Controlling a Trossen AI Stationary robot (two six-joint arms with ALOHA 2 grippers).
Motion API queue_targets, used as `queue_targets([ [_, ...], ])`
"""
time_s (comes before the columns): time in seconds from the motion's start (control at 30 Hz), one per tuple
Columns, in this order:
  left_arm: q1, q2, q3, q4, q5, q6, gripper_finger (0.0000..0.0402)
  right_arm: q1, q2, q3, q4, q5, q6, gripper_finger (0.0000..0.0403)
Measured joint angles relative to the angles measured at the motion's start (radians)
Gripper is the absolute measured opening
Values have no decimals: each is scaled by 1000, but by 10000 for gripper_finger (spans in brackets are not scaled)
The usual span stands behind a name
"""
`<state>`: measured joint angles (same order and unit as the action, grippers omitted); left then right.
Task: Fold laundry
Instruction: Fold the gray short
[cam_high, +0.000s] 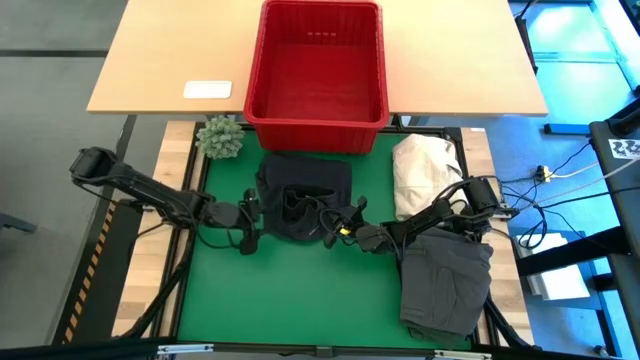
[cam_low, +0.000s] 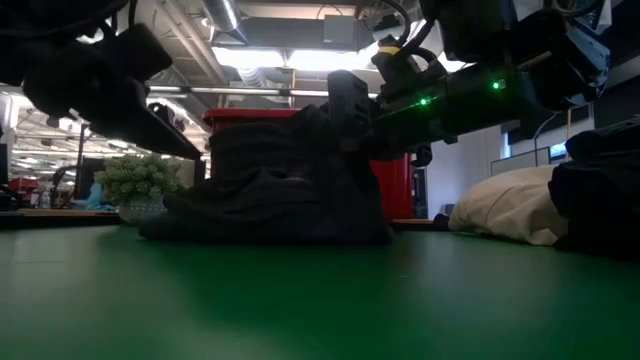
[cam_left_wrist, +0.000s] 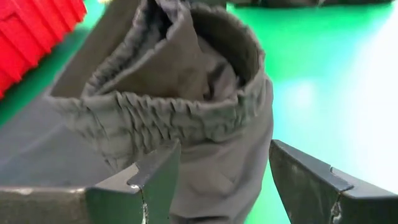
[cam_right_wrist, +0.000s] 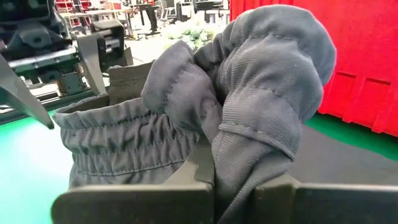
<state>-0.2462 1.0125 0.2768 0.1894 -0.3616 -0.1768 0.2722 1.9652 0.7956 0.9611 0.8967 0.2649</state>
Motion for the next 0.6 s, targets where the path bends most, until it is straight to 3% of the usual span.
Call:
queue_targets([
  [0.6,-1,35,0,7,24,-5,237,-13,0,0,-24,73,23,11],
])
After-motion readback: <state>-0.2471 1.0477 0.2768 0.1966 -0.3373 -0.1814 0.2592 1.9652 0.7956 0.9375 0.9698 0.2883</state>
